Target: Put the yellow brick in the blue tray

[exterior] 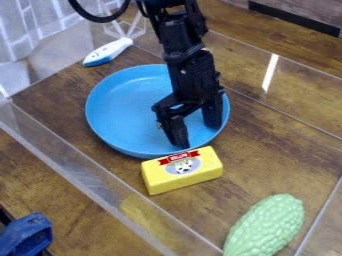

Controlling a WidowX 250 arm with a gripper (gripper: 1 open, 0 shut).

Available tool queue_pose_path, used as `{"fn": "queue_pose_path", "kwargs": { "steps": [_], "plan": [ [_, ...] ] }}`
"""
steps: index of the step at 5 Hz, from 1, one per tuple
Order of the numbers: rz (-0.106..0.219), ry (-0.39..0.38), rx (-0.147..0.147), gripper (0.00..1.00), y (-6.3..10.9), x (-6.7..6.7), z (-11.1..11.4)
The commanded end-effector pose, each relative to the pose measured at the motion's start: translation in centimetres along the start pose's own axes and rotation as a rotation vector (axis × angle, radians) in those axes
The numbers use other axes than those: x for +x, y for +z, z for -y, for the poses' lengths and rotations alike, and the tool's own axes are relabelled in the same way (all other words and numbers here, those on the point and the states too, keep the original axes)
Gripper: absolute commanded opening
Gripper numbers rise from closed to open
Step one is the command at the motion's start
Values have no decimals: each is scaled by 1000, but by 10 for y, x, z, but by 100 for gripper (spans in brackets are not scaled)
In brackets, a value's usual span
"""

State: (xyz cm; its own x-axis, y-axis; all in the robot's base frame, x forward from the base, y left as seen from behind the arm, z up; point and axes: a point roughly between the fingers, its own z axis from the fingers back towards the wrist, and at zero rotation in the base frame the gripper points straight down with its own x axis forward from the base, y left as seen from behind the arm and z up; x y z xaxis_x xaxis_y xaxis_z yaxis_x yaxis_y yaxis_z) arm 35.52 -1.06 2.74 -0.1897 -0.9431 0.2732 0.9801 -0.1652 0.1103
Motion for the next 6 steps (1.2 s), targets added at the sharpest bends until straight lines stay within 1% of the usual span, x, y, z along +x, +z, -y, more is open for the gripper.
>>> {"fn": "queue_pose_path", "kwargs": {
  "steps": [1,3,5,6],
  "plan": [
    [-9,-39,42,100,8,-8,-5],
    [-11,-129,-1,100,-7,1,-3],
    [-44,0,12,100,-17,7,-10],
    [-51,5,1,100,-21,17,-1]
  ]
}}
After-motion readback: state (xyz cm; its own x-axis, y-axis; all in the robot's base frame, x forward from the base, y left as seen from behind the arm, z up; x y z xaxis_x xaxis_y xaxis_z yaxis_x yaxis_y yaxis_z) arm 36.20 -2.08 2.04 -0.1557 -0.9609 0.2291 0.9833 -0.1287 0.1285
